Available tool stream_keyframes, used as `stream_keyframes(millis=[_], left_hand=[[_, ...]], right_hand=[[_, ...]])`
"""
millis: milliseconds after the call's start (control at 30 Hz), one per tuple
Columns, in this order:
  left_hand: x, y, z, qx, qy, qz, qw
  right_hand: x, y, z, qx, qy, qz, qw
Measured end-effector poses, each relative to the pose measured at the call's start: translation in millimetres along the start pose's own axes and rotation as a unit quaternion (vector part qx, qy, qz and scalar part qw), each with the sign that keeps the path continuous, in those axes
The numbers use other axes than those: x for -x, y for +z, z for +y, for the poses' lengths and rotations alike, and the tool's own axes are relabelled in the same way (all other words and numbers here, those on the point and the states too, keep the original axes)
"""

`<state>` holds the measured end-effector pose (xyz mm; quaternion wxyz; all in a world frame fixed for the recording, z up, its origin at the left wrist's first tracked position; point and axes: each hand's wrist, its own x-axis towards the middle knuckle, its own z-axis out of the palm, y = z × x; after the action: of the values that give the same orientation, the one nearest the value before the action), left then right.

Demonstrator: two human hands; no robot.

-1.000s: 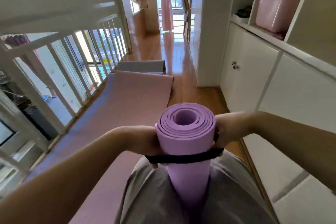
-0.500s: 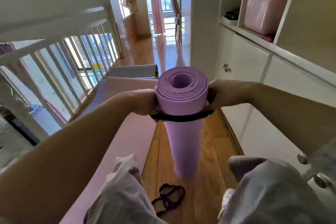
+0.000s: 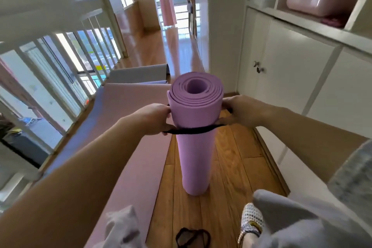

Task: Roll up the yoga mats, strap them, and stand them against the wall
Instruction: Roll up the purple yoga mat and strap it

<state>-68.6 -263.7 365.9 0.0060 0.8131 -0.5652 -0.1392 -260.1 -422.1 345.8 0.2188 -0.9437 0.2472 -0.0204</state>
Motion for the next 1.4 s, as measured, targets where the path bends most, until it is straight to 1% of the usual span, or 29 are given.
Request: stream_keyframes(millis=[100,200,267,400,533,667,733,867,1000,1133,1200,1300,1333,1400], left_hand=[[-14,11,-11,-0.014,-0.007,-0.007,1.0],[-27,33,-22,-0.012,-0.018,-0.033,0.999],[-34,54,-29,-0.014,-0.024,-0.049,0.998],[-50,93,-43,0.004,-0.028,-0.071,0.997],[-64,119,-53,0.004,-0.027,-0.104,0.994],[-78,137,-59,0.002,-0.034,-0.136,0.99],[-85,139,-63,0.004,-0.04,-0.131,0.991],[-94,135,-71,-0.009,-0.044,-0.084,0.995],[-98,141,-68,-0.051,-0.048,-0.069,0.995],[-102,144,-64,-0.155,-0.067,-0.072,0.983],[-101,144,-64,-0.151,-0.087,-0.066,0.983],[-103,144,-66,-0.146,-0.059,-0.083,0.984],[-103,145,-67,-0.134,-0.056,-0.094,0.985],[-104,143,-68,-0.101,-0.049,-0.11,0.988]], right_hand=[[-18,8,7,-0.004,0.008,-0.025,1.0],[-33,22,13,0.007,0.01,-0.059,0.998],[-39,38,18,0.023,0.019,-0.09,0.995],[-54,75,34,0.042,0.032,-0.122,0.991],[-69,104,45,0.043,0.069,-0.176,0.981],[-83,128,49,0.097,0.097,-0.219,0.966],[-89,134,49,0.132,0.086,-0.208,0.965],[-90,139,50,0.154,0.043,-0.091,0.983],[-91,143,50,0.205,0.011,-0.041,0.978],[-89,137,49,0.205,0.013,-0.053,0.977],[-90,133,48,0.203,0.023,-0.071,0.976],[-95,131,43,0.214,0.043,-0.104,0.97],[-97,130,40,0.205,0.049,-0.122,0.97],[-96,127,39,0.152,0.059,-0.153,0.975]])
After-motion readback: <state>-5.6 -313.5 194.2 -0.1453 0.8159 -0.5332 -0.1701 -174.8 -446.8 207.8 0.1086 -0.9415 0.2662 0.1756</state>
